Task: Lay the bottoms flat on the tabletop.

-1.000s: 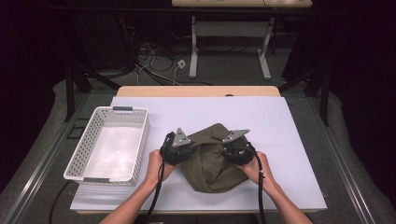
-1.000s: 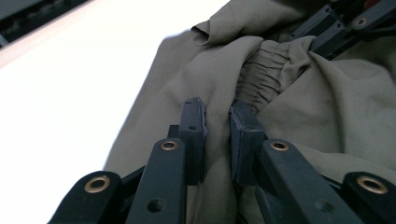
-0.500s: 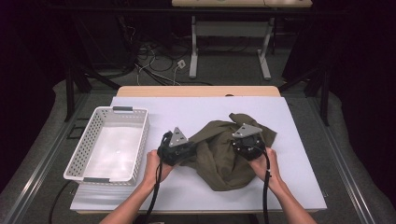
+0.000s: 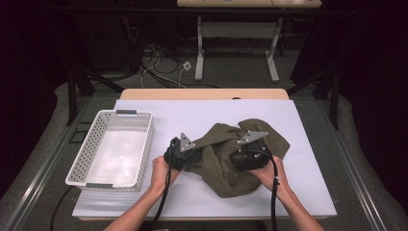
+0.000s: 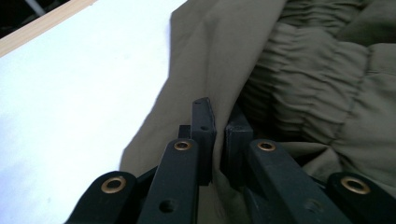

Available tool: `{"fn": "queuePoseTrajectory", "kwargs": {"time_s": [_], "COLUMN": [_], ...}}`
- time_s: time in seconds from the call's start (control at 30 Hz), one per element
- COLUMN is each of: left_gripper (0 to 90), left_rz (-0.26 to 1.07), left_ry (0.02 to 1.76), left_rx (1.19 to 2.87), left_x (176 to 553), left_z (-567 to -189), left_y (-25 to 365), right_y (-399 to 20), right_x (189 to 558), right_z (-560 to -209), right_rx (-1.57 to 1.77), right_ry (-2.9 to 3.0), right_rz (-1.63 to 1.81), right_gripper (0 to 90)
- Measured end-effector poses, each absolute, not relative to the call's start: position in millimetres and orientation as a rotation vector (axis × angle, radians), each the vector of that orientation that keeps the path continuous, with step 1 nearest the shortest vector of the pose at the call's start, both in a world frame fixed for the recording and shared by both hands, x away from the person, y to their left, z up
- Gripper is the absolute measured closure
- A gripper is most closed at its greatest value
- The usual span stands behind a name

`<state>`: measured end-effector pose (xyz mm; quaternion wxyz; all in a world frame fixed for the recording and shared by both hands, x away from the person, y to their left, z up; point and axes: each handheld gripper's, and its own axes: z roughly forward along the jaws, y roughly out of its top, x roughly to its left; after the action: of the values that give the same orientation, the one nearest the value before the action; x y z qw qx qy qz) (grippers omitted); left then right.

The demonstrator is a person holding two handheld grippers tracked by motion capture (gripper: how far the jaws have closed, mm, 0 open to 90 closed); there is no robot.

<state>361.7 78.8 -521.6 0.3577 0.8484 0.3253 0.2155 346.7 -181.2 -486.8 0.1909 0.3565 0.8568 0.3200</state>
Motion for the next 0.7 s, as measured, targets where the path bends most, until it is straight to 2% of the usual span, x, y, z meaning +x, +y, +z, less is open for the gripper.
{"fn": "queuePoseTrajectory", "kwargs": {"time_s": [0.13, 0.17, 0.3, 0.4, 0.7], "left_gripper": [85.3, 85.4, 87.1, 87.5, 88.1], "left_rz": [0.530, 0.528, 0.544, 0.554, 0.578], "left_ry": [0.854, 0.852, 0.836, 0.836, 0.825], "left_rx": [2.187, 2.189, 2.195, 2.177, 2.167], "left_x": [365, 365, 363, 361, 352], "left_z": [-524, -524, -523, -521, -509], "left_y": [80, 80, 80, 81, 85], "right_y": [-175, -173, -170, -173, -192], "right_x": [349, 350, 355, 357, 354], "right_z": [-497, -502, -520, -519, -490], "right_rx": [0.994, 0.987, 0.986, 0.997, 0.930], "right_ry": [2.474, 2.484, 2.493, 2.487, 2.227], "right_rz": [0.835, 0.805, 0.727, 0.731, 0.775], "right_gripper": [32.6, 37.5, 71.8, 83.7, 86.1]}}
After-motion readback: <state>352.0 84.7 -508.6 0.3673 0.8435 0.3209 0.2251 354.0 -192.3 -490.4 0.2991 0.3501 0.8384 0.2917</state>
